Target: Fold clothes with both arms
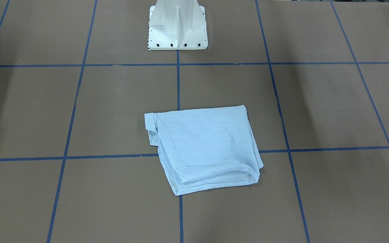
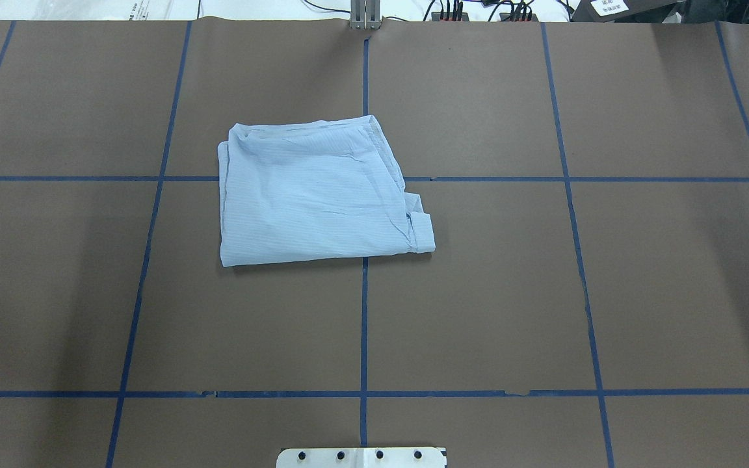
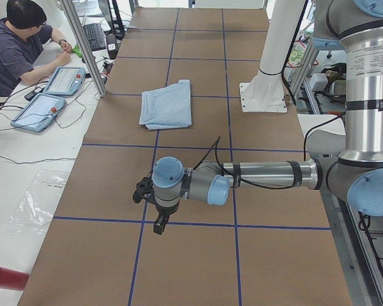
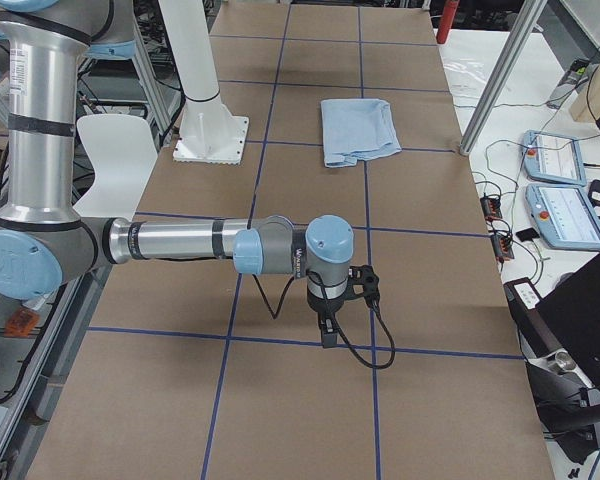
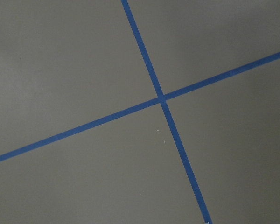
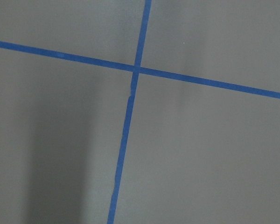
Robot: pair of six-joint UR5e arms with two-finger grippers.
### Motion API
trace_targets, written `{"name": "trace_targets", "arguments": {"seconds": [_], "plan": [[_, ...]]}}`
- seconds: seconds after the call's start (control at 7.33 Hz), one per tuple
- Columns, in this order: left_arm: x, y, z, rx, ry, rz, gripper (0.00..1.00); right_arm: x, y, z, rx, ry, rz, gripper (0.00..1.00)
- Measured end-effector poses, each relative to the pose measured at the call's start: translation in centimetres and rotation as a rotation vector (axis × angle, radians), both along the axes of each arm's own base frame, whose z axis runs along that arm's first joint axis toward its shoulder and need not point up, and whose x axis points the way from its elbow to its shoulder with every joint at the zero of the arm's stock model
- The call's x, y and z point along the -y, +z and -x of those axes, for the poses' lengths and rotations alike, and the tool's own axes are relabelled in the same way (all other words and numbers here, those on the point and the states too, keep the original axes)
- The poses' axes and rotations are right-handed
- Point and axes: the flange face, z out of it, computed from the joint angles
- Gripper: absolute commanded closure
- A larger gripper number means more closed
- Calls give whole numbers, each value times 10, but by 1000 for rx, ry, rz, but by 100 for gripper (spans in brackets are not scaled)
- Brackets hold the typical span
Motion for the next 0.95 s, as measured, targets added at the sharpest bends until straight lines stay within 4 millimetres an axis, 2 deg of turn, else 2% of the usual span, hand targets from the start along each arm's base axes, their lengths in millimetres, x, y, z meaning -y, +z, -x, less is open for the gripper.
{"name": "trace_targets", "arguments": {"seconds": [0.41, 0.95], "plan": [[-9, -20, 23, -2, -48, 14, 0, 2, -1, 0, 1, -1, -4, 0], [-11, -18, 26, 10, -52, 14, 0, 2, -1, 1, 2, -2, -5, 0]]}}
